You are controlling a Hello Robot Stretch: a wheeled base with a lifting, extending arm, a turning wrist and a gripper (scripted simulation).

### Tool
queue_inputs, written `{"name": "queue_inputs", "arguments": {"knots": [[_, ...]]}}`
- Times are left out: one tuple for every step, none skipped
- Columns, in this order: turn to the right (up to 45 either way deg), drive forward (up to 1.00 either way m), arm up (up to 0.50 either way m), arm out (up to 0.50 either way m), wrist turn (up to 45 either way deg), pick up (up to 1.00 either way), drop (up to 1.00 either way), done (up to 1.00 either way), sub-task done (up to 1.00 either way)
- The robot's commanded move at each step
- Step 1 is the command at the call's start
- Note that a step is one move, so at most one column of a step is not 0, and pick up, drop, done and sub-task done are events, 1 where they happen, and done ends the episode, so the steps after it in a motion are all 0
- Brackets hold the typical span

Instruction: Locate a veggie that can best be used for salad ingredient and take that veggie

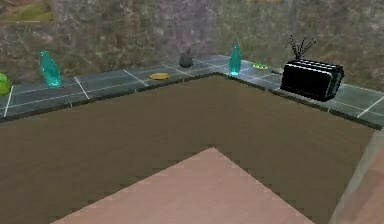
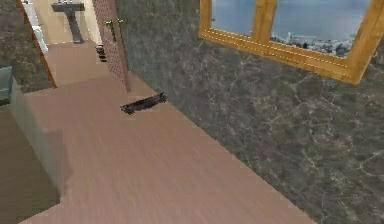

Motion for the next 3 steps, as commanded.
{"name": "queue_inputs", "arguments": {"knots": [[-33.0, 0.0, 0.0, 0.0, 0.0, 0.0, 0.0, 0.0, 0.0], [0.0, 0.95, 0.0, 0.0, 0.0, 0.0, 0.0, 0.0, 0.0], [21.0, 0.0, 0.0, 0.0, 0.0, 0.0, 0.0, 0.0, 0.0]]}}
